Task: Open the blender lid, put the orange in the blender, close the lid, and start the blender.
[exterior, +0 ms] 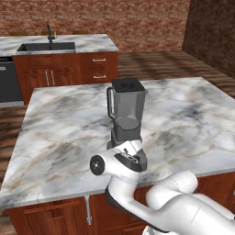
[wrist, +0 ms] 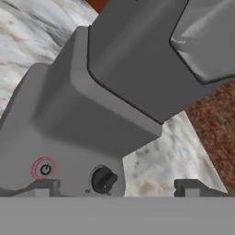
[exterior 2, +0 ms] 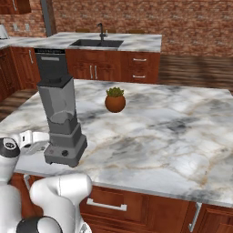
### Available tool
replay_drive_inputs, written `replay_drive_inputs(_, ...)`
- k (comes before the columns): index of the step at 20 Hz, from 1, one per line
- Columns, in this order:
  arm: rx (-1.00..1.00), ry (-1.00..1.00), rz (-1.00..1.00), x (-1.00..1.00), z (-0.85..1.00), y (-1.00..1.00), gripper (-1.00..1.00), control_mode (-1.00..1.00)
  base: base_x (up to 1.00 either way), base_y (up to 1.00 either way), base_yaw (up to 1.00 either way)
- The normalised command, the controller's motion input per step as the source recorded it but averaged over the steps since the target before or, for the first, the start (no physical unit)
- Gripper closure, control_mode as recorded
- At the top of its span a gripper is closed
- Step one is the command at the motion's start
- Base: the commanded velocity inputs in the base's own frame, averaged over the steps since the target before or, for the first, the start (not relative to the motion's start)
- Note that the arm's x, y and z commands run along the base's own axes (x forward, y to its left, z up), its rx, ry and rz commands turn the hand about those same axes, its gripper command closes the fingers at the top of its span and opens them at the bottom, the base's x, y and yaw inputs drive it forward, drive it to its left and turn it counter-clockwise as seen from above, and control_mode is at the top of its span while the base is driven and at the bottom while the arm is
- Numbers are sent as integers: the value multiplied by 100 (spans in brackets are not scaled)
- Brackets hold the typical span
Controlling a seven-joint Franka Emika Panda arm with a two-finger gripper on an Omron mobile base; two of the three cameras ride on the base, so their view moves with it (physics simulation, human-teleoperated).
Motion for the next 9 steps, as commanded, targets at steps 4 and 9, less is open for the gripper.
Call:
replay_drive_inputs(4, 0, -4, 0, -38, 72, 0, -100, -100, 0, 0, 0)
replay_drive_inputs(9, 0, -10, 0, -30, 59, -1, -100, -100, 0, 0, 0)
